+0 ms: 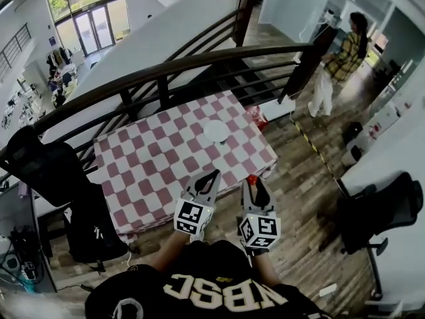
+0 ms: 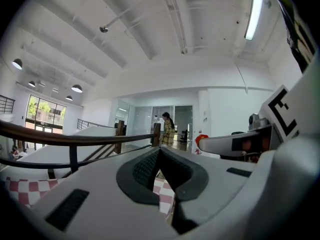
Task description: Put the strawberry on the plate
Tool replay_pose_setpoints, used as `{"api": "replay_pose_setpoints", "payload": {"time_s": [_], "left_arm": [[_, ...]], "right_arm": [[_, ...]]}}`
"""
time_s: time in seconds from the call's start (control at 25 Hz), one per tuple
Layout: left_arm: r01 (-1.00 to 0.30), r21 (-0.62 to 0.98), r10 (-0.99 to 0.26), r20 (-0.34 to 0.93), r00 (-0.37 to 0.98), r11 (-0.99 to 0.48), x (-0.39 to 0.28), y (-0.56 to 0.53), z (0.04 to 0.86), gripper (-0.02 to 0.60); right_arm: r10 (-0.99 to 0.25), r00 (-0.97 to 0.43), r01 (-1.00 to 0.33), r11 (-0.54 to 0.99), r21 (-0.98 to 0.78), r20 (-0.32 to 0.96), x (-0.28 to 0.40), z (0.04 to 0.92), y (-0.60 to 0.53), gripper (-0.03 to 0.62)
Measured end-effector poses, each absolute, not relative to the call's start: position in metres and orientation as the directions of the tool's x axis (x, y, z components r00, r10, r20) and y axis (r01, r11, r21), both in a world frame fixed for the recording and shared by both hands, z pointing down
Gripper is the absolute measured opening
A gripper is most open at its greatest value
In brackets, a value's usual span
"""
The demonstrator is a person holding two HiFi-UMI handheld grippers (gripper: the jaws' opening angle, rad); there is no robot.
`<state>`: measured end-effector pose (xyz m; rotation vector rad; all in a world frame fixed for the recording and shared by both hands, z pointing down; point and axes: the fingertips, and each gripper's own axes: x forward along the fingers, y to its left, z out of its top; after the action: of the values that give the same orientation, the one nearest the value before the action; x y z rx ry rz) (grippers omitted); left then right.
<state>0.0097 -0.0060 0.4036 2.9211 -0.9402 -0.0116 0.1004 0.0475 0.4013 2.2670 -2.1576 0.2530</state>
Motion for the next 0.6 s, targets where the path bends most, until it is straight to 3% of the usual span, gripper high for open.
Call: {"api": "replay_pose_setpoints", "payload": {"time_s": [0.28, 0.4, 0.6], "left_arm": [[-0.591, 0.078, -0.585, 0.088, 0.806, -0.803, 0.015, -0.071, 0.44, 0.009], [-0.592, 0.023, -0.586, 0.12, 0.801, -0.805, 0.024, -0.101, 0.454, 0.009], [-0.611, 0.062, -0.595, 0.173, 0.785, -0.789, 0.045, -0.159, 0.479, 0.009]], "right_arm": [[-0.985, 0.02, -0.992, -0.04, -0.116, 0.17, 0.116, 0.435, -0.021, 0.152], [-0.983, 0.017, -0.995, -0.035, -0.097, 0.182, 0.138, 0.445, -0.05, 0.152], [-0.974, 0.008, -0.997, -0.024, -0.069, 0.228, 0.192, 0.466, -0.105, 0.152]]}}
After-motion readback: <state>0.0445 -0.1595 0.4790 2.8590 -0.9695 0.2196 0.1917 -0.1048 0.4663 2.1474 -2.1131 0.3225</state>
